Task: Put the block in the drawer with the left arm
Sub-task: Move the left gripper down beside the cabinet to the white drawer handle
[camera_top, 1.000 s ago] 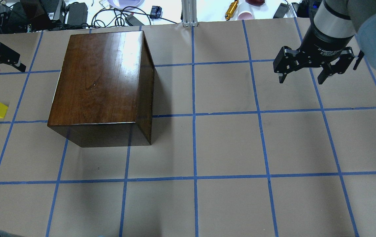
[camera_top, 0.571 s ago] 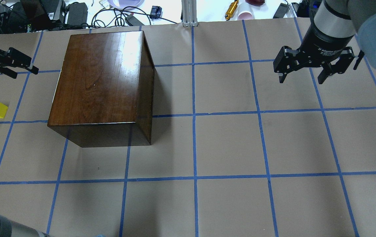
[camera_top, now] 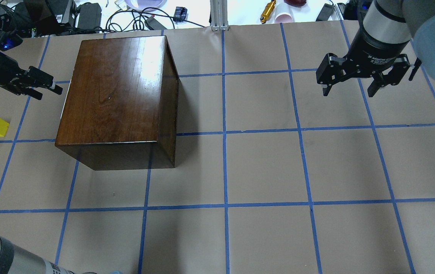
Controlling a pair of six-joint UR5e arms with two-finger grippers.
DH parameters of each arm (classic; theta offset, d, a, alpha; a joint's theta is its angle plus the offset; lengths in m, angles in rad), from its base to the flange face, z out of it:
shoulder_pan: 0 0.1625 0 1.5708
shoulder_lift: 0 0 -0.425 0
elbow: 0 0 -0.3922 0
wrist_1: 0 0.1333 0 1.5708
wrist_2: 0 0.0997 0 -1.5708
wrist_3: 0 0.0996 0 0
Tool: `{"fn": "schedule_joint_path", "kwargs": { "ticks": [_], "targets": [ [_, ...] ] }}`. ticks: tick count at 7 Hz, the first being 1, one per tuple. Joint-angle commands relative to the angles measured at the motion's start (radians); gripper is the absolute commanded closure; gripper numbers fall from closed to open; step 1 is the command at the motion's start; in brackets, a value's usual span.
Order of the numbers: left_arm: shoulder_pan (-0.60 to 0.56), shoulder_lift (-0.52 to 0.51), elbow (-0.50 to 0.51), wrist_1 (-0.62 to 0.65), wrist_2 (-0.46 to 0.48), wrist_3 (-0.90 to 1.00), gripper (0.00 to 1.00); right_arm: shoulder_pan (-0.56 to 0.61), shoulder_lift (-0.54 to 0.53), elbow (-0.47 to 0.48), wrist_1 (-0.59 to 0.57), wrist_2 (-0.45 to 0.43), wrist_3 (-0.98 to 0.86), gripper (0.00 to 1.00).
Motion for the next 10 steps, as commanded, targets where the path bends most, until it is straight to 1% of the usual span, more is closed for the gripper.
{"fn": "schedule_joint_path", "kwargs": {
  "ticks": [1,9,10],
  "targets": [
    [-0.001,-0.032,-0.010,0.003,-0.017,0.002,0.00,0.000,0.000,0.000,0.000,0.000,0.000,0.00],
    [-0.002,-0.071,-0.008,0.006,-0.017,-0.001,0.00,0.000,0.000,0.002,0.000,0.000,0.000,0.00],
    [-0.002,-0.075,-0.010,0.045,-0.016,0.001,0.00,0.000,0.000,0.000,0.000,0.000,0.000,0.00]
  ]
}}
